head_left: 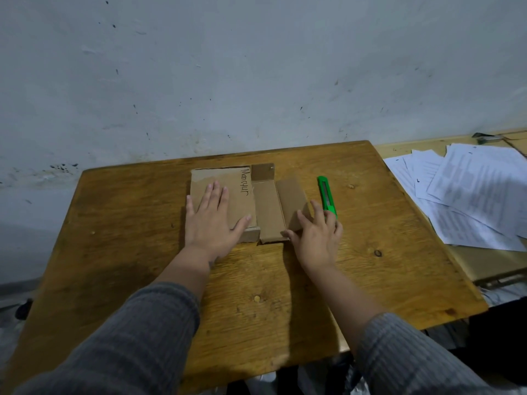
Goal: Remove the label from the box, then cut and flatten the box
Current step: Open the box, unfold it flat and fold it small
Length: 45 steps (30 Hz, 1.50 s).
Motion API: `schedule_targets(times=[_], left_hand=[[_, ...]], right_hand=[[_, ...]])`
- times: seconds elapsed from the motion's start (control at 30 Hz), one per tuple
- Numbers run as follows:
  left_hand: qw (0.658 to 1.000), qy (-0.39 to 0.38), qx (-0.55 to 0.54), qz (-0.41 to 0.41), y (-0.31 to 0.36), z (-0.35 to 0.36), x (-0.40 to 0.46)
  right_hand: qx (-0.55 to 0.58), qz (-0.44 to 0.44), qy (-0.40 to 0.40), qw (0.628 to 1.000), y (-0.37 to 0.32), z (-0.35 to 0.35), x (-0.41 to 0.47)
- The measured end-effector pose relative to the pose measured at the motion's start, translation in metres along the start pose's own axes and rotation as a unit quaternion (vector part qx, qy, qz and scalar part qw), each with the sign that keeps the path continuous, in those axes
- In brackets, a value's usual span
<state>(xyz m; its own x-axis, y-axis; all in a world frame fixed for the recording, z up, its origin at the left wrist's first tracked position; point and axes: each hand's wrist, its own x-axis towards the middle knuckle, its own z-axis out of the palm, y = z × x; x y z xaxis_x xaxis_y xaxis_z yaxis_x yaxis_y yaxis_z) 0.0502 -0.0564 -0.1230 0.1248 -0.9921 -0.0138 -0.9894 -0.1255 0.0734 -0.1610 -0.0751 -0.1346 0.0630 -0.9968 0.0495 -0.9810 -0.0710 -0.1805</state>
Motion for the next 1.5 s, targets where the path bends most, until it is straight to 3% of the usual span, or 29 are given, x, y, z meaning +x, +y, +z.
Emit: schedule_targets(times=[0.17, 0.3, 0.43, 0.57, 0.67, 0.77, 0.87, 0.97, 1.07, 1.2, 1.27, 1.37, 1.5], left_hand=[[1.0, 0.0, -0.01, 0.015, -0.002, -0.002, 0.004], [0.996, -0.028, 0.003, 0.089, -0.016, -0.007, 0.021], [0.992, -0.039, 0.015, 0.118, -0.025, -0.016, 0.03], [0.999, 0.036, -0.029, 0.002, -0.004, -0.01, 0.01], [0.995, 0.061, -0.049, -0.068, 0.012, -0.001, -0.005], [0.984, 0.141, -0.092, -0.054, 0.012, 0.009, -0.012], [0.977, 0.188, -0.105, -0.003, 0.0, 0.016, -0.013], [0.986, 0.146, -0.077, 0.003, -0.015, 0.014, -0.009], [0.992, 0.101, -0.064, -0.047, -0.023, 0.007, -0.002], [0.968, 0.05, -0.205, -0.138, -0.023, 0.005, -0.014], [0.951, 0.006, -0.283, -0.122, -0.023, 0.004, -0.032], [0.944, -0.042, -0.314, -0.093, -0.026, 0.003, -0.058], [0.946, -0.022, -0.321, -0.048, -0.038, 0.005, -0.081]], right_hand=[[-0.03, -0.019, -0.049, 0.998, 0.002, -0.002, 0.004], [-0.075, -0.03, -0.072, 0.994, -0.002, -0.007, -0.005], [-0.036, -0.084, -0.02, 0.996, -0.007, -0.014, -0.002], [0.118, -0.194, 0.036, 0.973, -0.024, -0.019, 0.05], [0.122, -0.233, -0.014, 0.965, -0.042, -0.023, 0.09], [0.074, -0.272, -0.096, 0.955, -0.051, -0.021, 0.12], [0.065, -0.312, -0.084, 0.944, -0.052, -0.012, 0.136], [0.088, -0.32, -0.063, 0.941, -0.049, -0.006, 0.137], [0.111, -0.312, -0.053, 0.942, -0.042, -0.01, 0.125], [0.143, -0.281, -0.032, 0.948, -0.03, -0.015, 0.09], [0.168, -0.265, -0.012, 0.949, -0.024, -0.016, 0.066], [0.187, -0.235, 0.018, 0.954, -0.018, -0.015, 0.031], [0.179, -0.216, 0.049, 0.959, -0.014, -0.013, -0.009]])
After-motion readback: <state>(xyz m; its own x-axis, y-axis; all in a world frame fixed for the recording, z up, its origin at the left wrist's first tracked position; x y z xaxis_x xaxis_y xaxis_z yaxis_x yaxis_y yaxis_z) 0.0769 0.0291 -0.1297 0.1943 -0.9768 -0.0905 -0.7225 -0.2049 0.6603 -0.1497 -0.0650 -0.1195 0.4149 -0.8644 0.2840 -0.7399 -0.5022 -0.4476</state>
